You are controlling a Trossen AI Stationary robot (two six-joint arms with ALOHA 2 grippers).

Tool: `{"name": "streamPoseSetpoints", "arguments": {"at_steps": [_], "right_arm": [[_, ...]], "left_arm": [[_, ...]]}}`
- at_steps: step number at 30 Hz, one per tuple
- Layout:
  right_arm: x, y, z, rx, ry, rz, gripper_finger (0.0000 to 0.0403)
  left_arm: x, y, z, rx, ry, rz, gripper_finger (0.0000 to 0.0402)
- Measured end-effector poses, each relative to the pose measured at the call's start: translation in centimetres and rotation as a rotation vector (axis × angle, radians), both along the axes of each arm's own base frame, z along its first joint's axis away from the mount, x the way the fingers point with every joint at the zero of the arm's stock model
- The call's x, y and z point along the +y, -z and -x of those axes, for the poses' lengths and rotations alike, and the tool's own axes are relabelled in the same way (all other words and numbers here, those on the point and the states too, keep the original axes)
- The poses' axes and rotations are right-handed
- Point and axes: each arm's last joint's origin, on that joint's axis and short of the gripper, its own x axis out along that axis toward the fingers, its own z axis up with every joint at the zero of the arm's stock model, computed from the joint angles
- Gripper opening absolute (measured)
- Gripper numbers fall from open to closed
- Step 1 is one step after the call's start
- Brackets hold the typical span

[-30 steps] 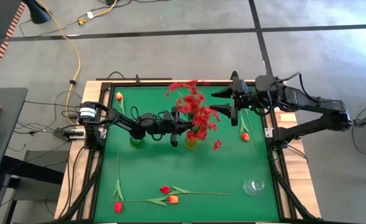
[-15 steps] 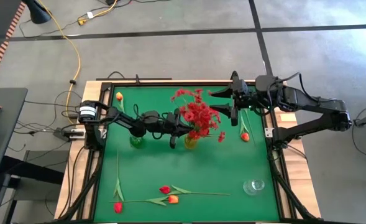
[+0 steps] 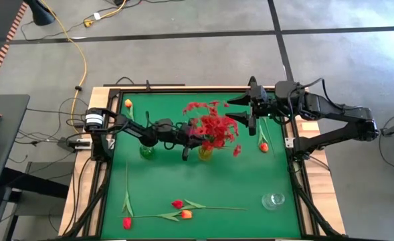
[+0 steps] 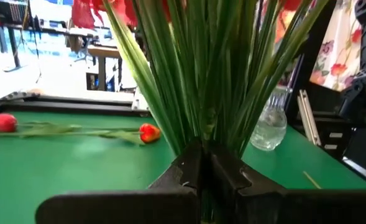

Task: Sort flowers into vase by color
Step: Put the red flower into the yellow vase

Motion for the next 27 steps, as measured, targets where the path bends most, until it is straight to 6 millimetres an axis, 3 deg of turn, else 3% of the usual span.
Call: {"name": "streamPoseSetpoints", "arguments": {"at_steps": [14, 27], "right_arm": [[0.0, 0.0, 0.0, 0.0, 0.001, -0.001, 0.0282], [0.0, 0.0, 0.0, 0.0, 0.001, -0.001, 0.0282]], "left_arm": [[0.05, 0.11, -0.01, 0.015, -0.016, 0.027, 0.0009], [-0.08, -0.04, 0.07, 0.026, 0.028, 0.066, 0.0119]]}}
